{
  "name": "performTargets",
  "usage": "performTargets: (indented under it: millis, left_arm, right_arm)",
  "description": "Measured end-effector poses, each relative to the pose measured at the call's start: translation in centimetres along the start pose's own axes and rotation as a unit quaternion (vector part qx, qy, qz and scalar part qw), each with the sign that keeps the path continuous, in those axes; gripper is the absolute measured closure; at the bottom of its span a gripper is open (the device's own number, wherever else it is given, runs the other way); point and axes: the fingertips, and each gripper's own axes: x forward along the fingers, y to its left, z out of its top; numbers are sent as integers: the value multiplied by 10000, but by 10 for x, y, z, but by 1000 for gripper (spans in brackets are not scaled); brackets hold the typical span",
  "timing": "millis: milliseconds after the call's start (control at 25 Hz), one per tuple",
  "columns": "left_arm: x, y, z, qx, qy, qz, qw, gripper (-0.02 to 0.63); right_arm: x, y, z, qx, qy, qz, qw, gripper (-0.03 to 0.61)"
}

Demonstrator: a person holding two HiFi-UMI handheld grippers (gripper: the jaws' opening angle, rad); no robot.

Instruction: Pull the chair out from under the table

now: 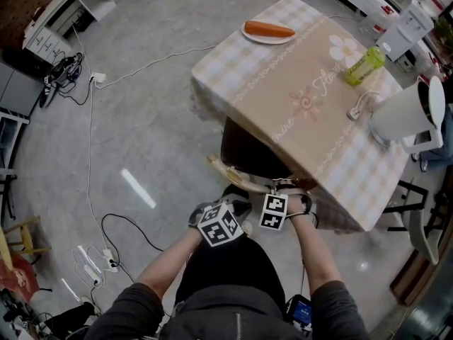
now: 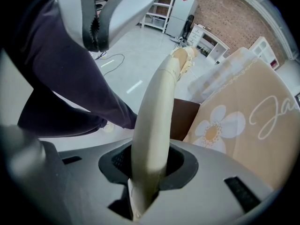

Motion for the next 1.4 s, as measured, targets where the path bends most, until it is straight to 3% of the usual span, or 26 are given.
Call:
performTargets:
  millis: [880, 1400]
  left_arm:
    - [-2, -55, -33, -289, 115, 157, 9994, 602]
    - [-7, -77, -31, -414, 35, 253, 9988, 602]
  right_arm:
    - [-7, 46, 7, 79, -18, -15, 10000, 476]
    - [-10, 59, 6, 55, -8, 13, 10000, 476]
